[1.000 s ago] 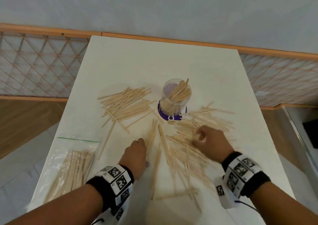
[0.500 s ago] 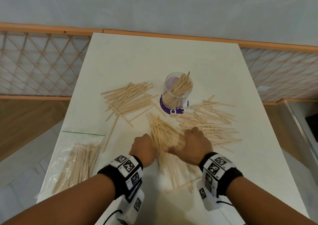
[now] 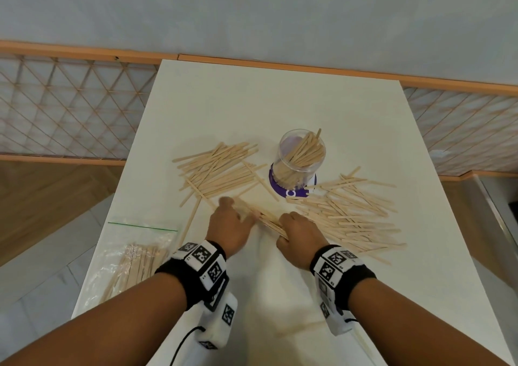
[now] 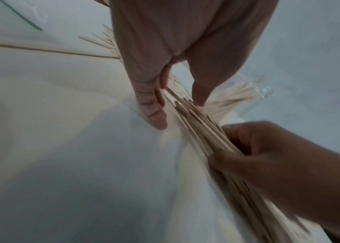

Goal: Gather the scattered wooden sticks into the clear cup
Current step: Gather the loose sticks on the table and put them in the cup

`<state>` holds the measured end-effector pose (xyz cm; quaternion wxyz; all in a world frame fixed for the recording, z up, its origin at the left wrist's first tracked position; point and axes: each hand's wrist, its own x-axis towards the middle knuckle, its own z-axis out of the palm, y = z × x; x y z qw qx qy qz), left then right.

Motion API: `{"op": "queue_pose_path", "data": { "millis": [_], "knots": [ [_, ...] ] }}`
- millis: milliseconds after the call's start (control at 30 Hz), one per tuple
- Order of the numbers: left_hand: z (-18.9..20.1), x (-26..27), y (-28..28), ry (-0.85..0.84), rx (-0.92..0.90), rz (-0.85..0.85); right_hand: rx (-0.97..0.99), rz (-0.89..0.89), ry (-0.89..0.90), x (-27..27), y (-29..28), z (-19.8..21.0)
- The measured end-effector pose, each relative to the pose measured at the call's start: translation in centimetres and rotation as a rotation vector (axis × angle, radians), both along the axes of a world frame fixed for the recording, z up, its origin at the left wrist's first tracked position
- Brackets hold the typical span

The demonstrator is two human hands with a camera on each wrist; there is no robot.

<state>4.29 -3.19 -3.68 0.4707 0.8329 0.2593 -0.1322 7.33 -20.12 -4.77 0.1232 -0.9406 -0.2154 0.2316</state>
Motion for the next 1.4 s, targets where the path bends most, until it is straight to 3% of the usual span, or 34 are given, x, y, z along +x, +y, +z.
{"op": "queue_pose_path", "data": {
  "millis": [100,400,500,600,667,733,833,933,1033,1200,1400],
  "knots": [
    [-0.2,1.9,1.2,-0.008,-0.087,0.177,0.073,0.032,0.037,0.4,-0.1,0.1],
    [3.0,3.9,0.2,-0.132,-0.122,0.022,0.164,0.052,0.053,2.2,1.0,0.5],
    [4.6,3.8,0.0,-0.183,-0.163,0.011,0.218,-0.027,0.045,2.6,1.4,0.7],
    [6.3,3.7,0.1,-0.267,-0.387,0.036,0.282,-0.130,0.033,3.4,1.6,1.1],
    [7.2,3.5,0.6,-0.337,-0.515,0.089,0.395,-0.234,0.048,4.0,1.8,2.3],
    [7.2,3.3,1.5,-0.377,-0.492,0.095,0.548,-0.384,0.044,4.9,1.9,4.2],
    [6.3,2.5,1.9,-0.235,-0.333,-0.175,0.845,-0.559,0.060,6.0,1.8,8.3],
    [5.5,2.0,0.0,-0.030,-0.282,-0.429,1.142,-0.510,0.075,6.4,2.4,12.2],
    [5.2,2.9,-2.7,-0.041,-0.328,-0.431,1.280,-0.475,0.072,6.3,3.2,14.1],
    [5.5,3.9,-4.4,0.001,-0.599,-0.353,1.325,-0.396,0.070,5.3,3.3,13.1],
    [6.3,3.7,-3.4,0.000,-0.602,-0.425,1.307,-0.486,0.118,4.4,3.2,10.9]
  ]
}}
